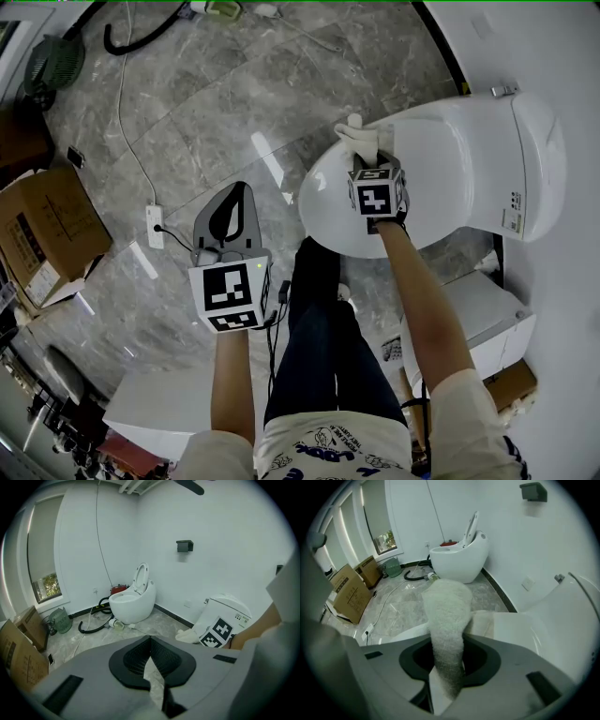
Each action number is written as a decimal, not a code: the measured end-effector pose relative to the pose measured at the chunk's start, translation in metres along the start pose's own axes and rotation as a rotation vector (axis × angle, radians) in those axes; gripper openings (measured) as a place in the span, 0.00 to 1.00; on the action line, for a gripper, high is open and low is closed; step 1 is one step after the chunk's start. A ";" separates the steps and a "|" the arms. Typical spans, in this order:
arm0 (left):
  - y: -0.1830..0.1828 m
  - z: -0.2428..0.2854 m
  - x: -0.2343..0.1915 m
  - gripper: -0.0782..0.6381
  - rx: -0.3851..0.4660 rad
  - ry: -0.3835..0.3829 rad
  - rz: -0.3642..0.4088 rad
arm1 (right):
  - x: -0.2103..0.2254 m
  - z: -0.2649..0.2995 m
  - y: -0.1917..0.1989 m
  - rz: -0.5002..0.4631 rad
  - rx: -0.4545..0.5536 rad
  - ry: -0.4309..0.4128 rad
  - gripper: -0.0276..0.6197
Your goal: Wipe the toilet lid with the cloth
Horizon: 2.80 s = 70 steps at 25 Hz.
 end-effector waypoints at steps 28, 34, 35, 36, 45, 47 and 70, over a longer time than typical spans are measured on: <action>0.028 -0.025 -0.008 0.11 -0.011 -0.039 -0.023 | -0.144 -0.026 0.100 -0.429 -0.091 -0.341 0.22; 0.030 -0.027 -0.004 0.11 -0.013 -0.038 -0.025 | -0.143 -0.038 0.125 -0.503 -0.112 -0.413 0.22; 0.030 -0.027 -0.003 0.11 -0.012 -0.038 -0.025 | -0.141 -0.040 0.129 -0.518 -0.115 -0.428 0.22; 0.030 -0.027 -0.002 0.11 -0.011 -0.038 -0.025 | -0.140 -0.041 0.132 -0.531 -0.119 -0.446 0.22; 0.030 -0.023 0.016 0.11 -0.008 -0.016 -0.017 | -0.110 -0.051 0.146 -0.619 -0.137 -0.551 0.22; 0.030 -0.023 0.019 0.11 -0.011 -0.009 -0.014 | -0.102 -0.053 0.147 -0.637 -0.133 -0.552 0.22; 0.027 -0.015 0.044 0.11 -0.009 0.033 0.016 | 0.068 -0.057 0.109 -0.357 -0.043 -0.338 0.22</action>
Point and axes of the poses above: the fingertips, and each gripper's own axes: z forward along the fingers, x to its right, y out of its underside, the point moved 3 cm from there along -z, backward along the fingers, and after that the axes turned 7 degrees about z, right-handed, at the moved point
